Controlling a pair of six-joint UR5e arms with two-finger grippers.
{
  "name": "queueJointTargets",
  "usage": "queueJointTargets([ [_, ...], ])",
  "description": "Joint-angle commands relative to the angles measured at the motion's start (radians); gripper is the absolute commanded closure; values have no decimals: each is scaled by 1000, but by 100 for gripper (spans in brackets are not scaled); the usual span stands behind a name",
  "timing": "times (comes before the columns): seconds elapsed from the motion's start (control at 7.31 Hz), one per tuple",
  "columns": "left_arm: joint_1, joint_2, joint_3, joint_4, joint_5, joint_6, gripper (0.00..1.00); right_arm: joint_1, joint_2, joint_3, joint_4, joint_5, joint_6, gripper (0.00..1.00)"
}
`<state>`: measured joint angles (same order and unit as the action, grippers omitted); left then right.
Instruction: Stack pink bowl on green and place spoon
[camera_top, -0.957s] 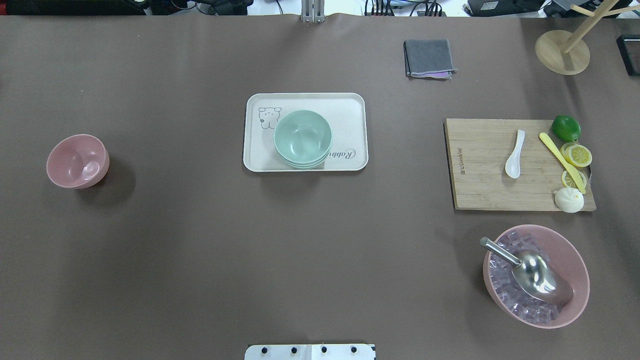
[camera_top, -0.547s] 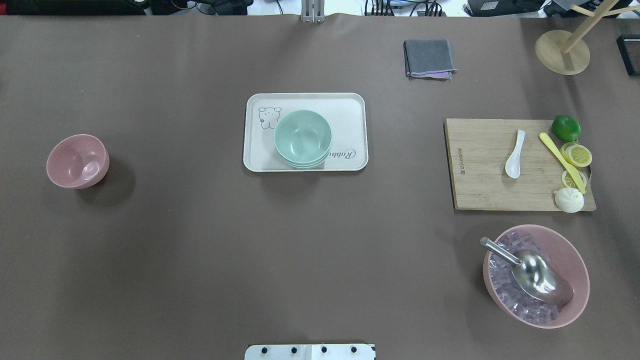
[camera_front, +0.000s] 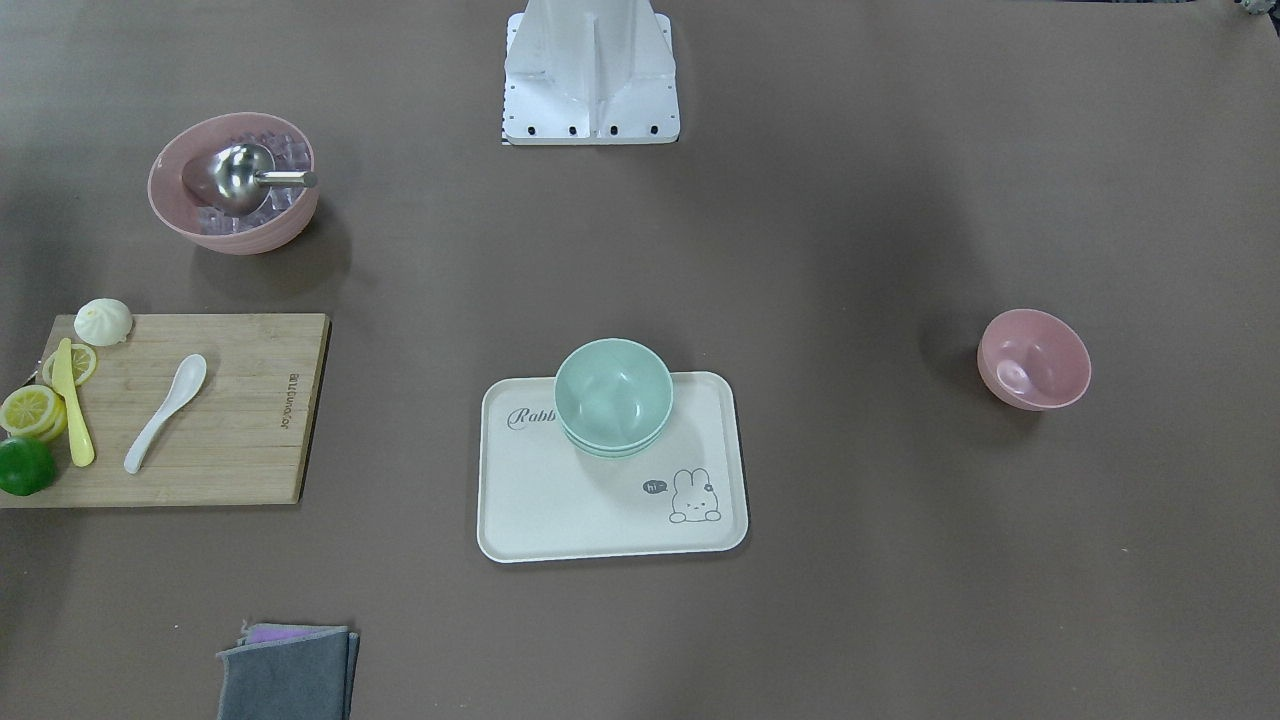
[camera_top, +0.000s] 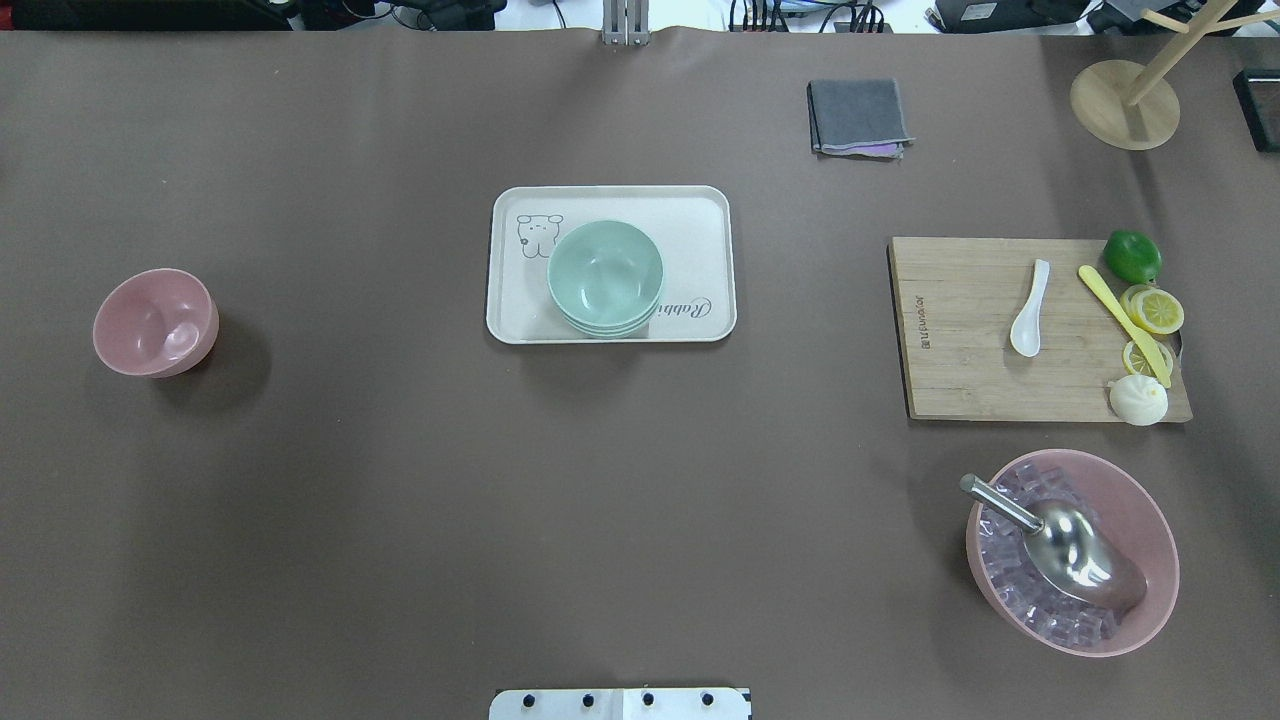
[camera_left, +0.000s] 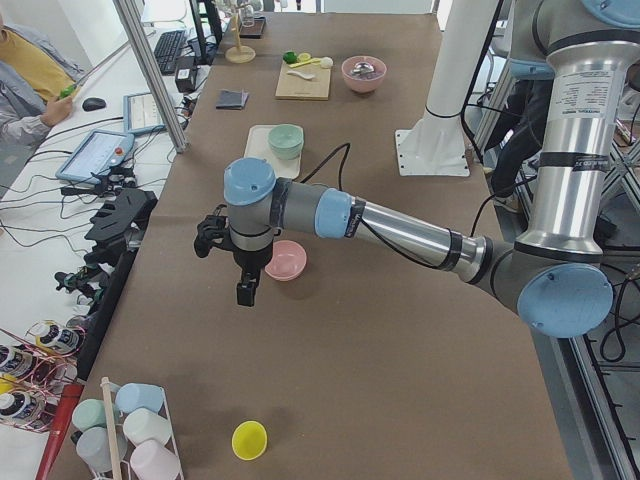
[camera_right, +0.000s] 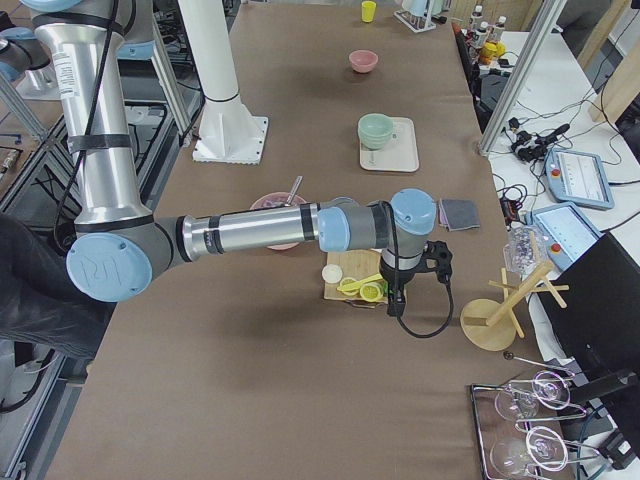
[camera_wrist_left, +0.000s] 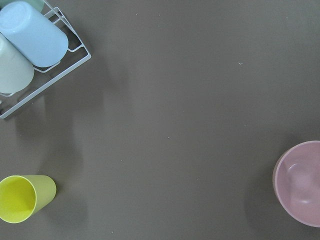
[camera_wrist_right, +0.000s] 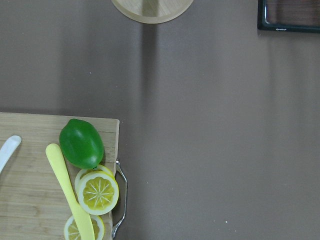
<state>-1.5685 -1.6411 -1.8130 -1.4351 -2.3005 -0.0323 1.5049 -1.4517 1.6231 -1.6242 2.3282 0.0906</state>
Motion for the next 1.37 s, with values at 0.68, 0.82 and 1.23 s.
queueJointTargets([
  [0.68,200,9,46,-203,-28,-279,3,-141,-7,1,167,27,152,0],
  [0.82,229,9,85,-281,-28,-310,5,-169,-6,3,170,22,181,0],
  [1.23,353,4,164,-414,-20,-423,12,-236,17,11,172,22,254,0],
])
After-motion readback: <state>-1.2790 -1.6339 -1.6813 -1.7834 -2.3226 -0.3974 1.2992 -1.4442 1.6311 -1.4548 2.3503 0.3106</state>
